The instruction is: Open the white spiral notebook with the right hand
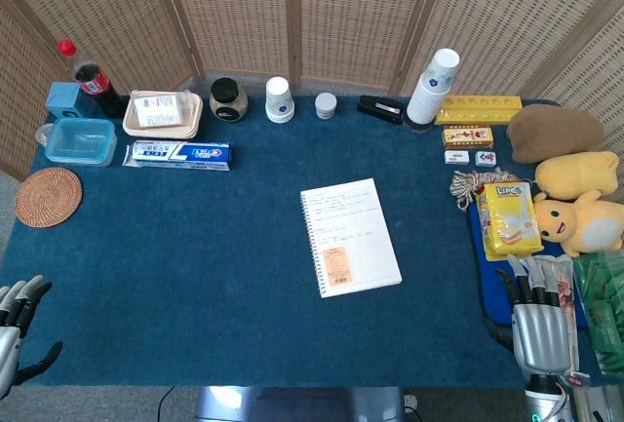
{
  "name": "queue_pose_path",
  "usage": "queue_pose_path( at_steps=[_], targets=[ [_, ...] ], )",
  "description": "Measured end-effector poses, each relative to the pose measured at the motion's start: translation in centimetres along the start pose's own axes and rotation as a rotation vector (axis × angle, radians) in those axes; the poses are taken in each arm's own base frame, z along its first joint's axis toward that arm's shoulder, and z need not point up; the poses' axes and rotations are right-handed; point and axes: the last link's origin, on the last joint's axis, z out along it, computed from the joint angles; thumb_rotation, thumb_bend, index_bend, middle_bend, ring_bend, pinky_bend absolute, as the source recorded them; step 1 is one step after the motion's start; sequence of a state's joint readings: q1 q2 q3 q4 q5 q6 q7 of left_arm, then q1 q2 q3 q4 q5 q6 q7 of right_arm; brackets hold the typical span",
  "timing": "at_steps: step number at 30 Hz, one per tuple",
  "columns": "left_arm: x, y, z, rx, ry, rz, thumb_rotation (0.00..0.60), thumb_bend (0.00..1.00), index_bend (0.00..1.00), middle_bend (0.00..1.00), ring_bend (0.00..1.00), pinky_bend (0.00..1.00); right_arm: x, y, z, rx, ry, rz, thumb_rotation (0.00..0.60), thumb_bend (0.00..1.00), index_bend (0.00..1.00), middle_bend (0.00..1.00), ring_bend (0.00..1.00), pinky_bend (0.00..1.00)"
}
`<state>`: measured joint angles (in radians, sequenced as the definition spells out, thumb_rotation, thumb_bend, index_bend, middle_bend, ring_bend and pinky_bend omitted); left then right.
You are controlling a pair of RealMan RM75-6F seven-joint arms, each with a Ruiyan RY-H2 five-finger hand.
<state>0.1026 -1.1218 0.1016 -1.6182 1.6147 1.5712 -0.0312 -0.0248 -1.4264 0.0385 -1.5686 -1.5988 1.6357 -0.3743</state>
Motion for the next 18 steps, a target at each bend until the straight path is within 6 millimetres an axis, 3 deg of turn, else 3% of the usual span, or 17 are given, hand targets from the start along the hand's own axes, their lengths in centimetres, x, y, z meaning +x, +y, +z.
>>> queue_pose_path(
  at_steps=[18],
  targets=[
    [0.2,0.1,-0.2,-0.008,0.012,0.002,0.600,0.27,0.16,0.08,0.02,0.00,-0.2,-1.5,1.3,0.078,0.016,0.022,0.600,0.15,0.23,0.16,0.04,0.06]
  ],
)
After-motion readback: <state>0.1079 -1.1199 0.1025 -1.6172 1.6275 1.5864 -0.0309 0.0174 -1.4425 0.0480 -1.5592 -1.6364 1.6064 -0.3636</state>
